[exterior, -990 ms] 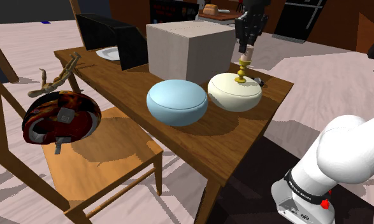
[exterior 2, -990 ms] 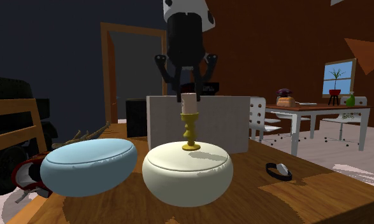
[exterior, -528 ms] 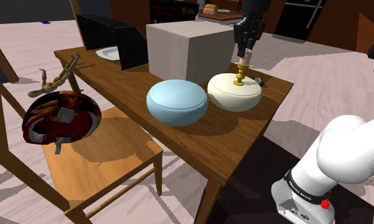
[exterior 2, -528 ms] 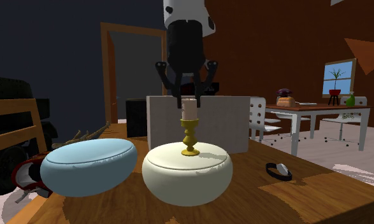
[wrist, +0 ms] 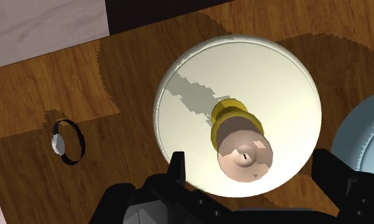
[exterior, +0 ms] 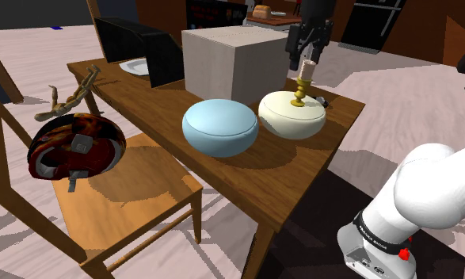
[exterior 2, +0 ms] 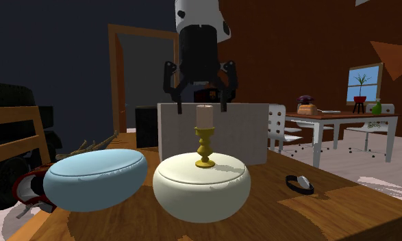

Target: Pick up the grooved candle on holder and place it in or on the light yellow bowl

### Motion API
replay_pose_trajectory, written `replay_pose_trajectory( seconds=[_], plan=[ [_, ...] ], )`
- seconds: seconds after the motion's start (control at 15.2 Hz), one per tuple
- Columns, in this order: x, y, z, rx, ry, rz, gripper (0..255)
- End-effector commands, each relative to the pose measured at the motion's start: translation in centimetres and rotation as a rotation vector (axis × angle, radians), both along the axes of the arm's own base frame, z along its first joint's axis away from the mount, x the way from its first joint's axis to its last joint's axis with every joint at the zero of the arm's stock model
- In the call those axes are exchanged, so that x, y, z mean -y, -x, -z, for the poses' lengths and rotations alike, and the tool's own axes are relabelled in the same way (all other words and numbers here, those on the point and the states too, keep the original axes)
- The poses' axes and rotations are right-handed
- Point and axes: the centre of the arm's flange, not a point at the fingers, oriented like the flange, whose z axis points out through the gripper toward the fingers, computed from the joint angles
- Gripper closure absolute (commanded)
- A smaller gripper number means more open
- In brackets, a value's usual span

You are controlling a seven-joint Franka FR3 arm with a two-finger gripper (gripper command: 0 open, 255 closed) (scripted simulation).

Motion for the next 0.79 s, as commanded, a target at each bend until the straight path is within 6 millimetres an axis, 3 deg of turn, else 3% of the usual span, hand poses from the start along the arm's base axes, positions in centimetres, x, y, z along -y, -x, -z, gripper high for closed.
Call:
replay_pose_trajectory(
  seconds=[0.0, 0.26, 0.73],
  plan=[
    [-0.1, 0.0, 0.0, 0.000, 0.000, 0.000, 0],
    [-0.3, -0.4, -4.9, 0.000, 0.000, 0.000, 0],
    [-0.3, -0.4, -4.9, 0.000, 0.000, 0.000, 0]
  ],
)
